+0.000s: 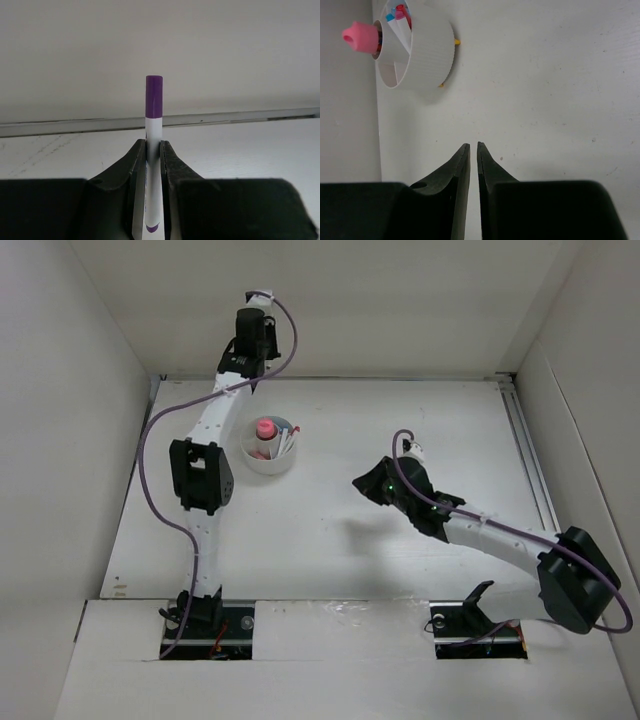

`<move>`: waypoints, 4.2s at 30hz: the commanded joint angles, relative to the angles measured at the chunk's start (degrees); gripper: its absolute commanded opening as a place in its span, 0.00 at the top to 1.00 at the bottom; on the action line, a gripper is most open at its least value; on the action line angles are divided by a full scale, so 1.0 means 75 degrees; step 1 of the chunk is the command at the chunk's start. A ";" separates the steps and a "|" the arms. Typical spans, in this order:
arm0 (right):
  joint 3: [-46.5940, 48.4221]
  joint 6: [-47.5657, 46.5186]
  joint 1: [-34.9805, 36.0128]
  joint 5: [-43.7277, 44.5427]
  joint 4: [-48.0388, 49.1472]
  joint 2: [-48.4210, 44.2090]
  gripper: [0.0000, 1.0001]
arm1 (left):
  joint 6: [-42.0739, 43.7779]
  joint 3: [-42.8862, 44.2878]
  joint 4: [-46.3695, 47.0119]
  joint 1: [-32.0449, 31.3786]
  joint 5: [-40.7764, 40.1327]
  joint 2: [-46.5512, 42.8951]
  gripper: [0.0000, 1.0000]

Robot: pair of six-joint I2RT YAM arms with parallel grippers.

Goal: Sort the stationery into containers
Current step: Place the pen in the storage box, then reset both arms

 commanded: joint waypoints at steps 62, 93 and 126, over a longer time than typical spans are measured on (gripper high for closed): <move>-0.0409 -0.0342 0.0502 0.0517 0.1667 -0.0025 0.81 | -0.0708 -1.1650 0.8213 -0.1030 -0.0274 -0.5147 1.00; -0.0409 -0.0342 0.0502 0.0517 0.1737 0.0057 0.81 | -0.0976 -1.2130 0.7814 -0.2120 -0.0873 -0.7289 0.00; 0.1315 -0.0903 0.0432 0.1299 -0.1614 -0.1301 0.07 | -0.6519 -1.3408 0.0057 -0.2191 -0.3894 -1.3783 0.00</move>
